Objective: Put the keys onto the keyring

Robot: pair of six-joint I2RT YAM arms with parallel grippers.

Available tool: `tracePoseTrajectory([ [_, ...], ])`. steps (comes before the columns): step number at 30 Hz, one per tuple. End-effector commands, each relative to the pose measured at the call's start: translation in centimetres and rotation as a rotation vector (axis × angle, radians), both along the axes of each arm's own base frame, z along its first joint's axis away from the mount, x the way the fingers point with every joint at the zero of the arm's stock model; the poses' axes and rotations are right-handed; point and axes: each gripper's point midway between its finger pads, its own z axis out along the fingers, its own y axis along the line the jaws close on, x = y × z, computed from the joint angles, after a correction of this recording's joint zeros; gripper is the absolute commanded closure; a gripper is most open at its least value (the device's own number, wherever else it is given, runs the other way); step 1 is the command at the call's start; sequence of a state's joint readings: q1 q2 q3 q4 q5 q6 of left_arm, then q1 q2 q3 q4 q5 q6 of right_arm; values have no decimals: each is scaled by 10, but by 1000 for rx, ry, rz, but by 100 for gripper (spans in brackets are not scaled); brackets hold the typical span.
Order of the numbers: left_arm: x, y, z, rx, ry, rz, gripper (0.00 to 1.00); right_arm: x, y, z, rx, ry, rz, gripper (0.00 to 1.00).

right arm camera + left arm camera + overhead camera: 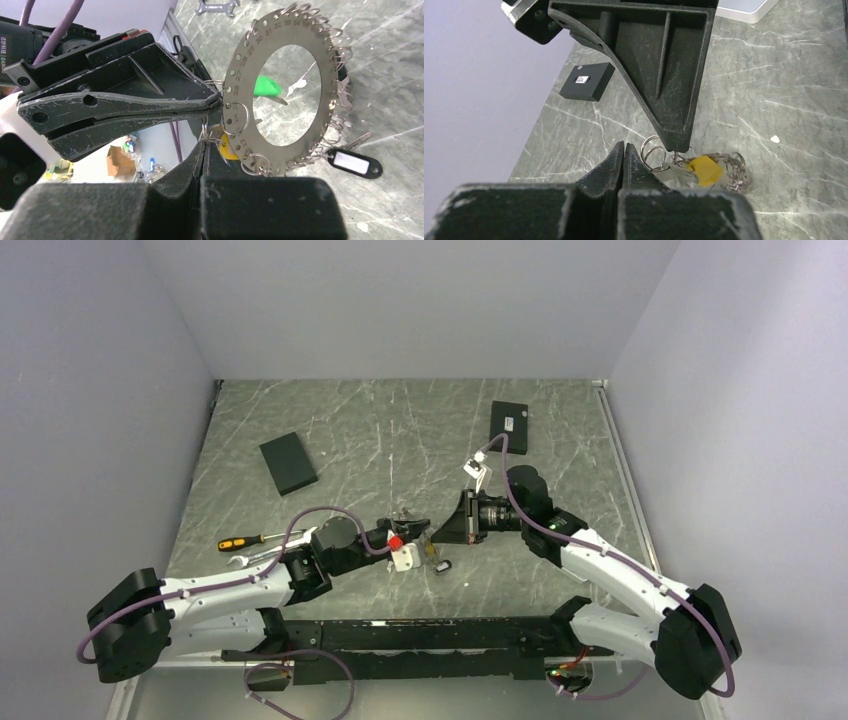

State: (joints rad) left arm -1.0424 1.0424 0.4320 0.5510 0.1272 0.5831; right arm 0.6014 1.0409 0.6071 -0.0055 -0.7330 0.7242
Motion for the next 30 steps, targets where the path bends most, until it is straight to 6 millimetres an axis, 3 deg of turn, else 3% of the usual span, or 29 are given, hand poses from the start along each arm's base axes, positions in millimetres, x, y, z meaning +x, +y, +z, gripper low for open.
tracePoseTrajectory([
  [1,-1,-5,40,-87,-67,-19,100,1,8,25,74,-42,45,100],
  [8,7,0,34,-66,-39,40,100,9,2,19,28,-64,-12,100],
  [13,11,6,21,-55,15,85,100,24,-14,-6,-111,-79,-128,100],
  [19,12,14,19,-83,64,125,100,22,-19,-24,-150,-70,-135,100],
  [25,5,21,23,-146,97,123,100,27,-15,-19,-152,-125,-100,100],
  [30,-3,30,36,-232,132,118,100,30,-8,1,-87,-202,-71,100],
])
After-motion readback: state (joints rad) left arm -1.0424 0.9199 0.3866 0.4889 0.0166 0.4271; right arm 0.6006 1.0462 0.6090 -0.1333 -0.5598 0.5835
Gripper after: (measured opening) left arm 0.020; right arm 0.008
